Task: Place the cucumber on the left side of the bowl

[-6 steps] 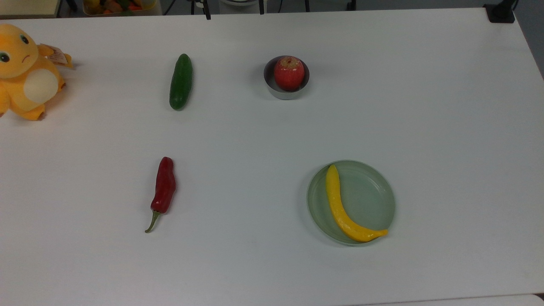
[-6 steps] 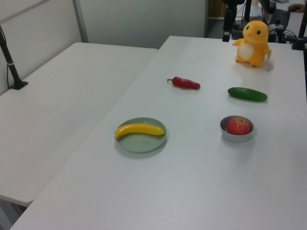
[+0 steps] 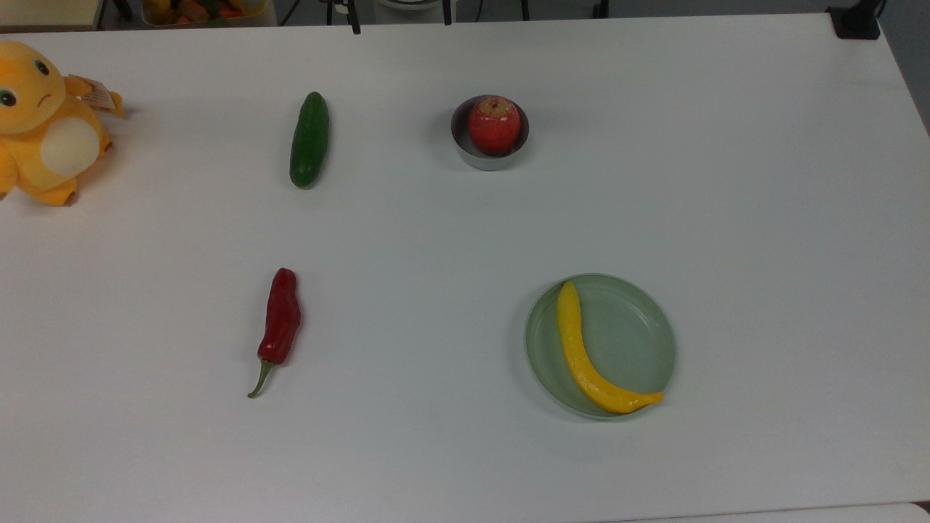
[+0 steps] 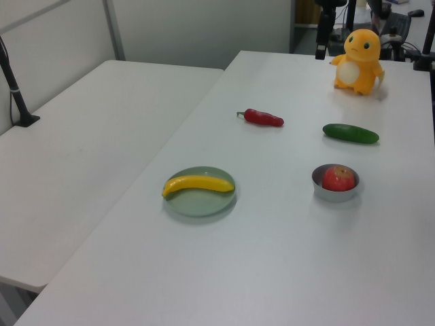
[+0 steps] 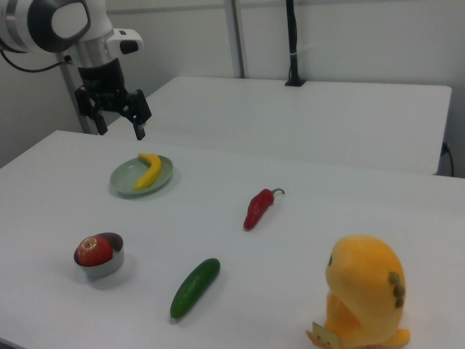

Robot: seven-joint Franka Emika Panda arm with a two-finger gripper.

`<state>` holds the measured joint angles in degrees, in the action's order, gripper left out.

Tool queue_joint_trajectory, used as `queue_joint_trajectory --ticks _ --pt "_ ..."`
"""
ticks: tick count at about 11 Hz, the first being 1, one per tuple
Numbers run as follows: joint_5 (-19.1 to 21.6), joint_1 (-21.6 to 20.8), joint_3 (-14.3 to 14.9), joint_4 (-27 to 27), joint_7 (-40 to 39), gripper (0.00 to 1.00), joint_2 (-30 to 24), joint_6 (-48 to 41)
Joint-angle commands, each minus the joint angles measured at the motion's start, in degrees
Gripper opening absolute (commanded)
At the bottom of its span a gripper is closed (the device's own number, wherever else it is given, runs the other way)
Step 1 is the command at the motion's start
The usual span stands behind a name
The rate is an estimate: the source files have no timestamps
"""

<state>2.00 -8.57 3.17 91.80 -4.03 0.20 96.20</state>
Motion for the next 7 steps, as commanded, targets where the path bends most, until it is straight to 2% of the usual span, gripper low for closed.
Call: queue_joint_trajectory --ticks 1,5,7 --pt "1.08 -0.66 0.79 2.07 -1.16 1.0 -0.99 0.83" --pt "0.99 -0.4 0.87 3.29 -1.77 1.0 -0.99 -0.67" --pt "0.64 0.04 2.1 4.17 -1.86 1.0 -0.99 -0.49"
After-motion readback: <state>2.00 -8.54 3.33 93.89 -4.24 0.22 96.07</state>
